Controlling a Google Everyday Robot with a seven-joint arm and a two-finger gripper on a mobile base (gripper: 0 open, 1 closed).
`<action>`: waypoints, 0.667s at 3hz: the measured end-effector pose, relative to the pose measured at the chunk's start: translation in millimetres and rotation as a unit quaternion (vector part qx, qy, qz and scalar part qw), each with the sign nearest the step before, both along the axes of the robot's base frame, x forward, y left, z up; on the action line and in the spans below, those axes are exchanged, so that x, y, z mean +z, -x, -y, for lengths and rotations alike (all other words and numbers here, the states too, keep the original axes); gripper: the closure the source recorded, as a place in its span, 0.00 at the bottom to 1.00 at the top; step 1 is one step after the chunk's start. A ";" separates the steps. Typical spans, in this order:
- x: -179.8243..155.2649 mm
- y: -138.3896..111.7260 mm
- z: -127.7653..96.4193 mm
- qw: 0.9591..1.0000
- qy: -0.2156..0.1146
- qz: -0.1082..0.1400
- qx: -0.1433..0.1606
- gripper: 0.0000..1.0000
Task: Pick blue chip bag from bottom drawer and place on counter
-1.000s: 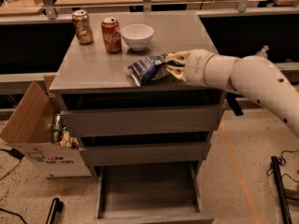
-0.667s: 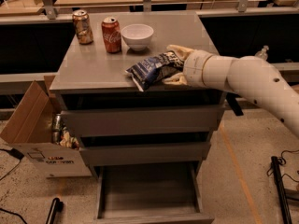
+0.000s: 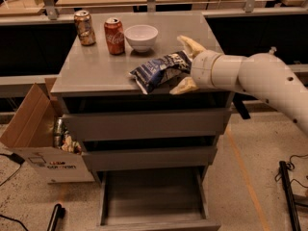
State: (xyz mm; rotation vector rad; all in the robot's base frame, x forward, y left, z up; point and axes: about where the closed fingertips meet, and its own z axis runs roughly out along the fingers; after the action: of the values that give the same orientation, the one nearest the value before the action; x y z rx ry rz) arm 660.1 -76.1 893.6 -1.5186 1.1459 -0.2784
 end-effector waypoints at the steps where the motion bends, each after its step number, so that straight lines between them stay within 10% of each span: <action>1: 13.9 8.3 10.4 1.000 -0.010 0.001 0.009 0.17; 2: 32.0 25.2 29.5 1.000 -0.014 -0.002 0.025 0.00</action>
Offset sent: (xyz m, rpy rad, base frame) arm -0.0489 -0.0706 0.0623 0.0433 0.0027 0.0699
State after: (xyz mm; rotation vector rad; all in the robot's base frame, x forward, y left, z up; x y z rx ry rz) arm 635.0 -105.6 925.6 -1.5210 1.1091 -0.2237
